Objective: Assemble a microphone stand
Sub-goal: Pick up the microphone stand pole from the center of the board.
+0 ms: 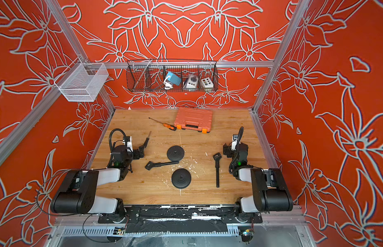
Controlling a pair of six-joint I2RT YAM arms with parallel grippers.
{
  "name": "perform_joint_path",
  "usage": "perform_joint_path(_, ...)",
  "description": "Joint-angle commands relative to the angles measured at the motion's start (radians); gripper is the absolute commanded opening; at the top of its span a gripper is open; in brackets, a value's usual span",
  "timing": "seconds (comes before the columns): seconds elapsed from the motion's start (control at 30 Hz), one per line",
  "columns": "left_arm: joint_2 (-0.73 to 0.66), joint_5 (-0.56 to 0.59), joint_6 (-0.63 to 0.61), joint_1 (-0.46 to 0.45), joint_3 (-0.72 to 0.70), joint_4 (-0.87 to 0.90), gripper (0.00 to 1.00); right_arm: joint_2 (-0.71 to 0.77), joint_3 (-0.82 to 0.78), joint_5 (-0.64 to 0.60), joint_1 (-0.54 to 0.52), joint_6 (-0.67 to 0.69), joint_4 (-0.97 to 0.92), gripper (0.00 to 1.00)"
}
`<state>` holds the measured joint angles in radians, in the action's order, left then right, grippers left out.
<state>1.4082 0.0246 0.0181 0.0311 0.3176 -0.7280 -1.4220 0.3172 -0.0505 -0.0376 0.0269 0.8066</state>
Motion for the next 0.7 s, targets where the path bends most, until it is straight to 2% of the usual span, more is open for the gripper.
perform_joint_path(0.0, -0.001, 0.009, -0.014, -0.007, 0.0, -0.033, 0.99, 0.0, 0.008, 0.006, 0.007, -0.007, 0.006, 0.98)
perform_joint_path(0.6, 0.0, 0.0, -0.012, -0.004, 0.004, -0.028, 0.99, -0.002, 0.011, 0.006, 0.005, -0.009, -0.001, 0.98)
perform_joint_path(0.67, -0.006, 0.009, -0.015, -0.007, 0.006, -0.033, 0.95, 0.004, 0.005, 0.003, 0.005, -0.009, 0.015, 0.98)
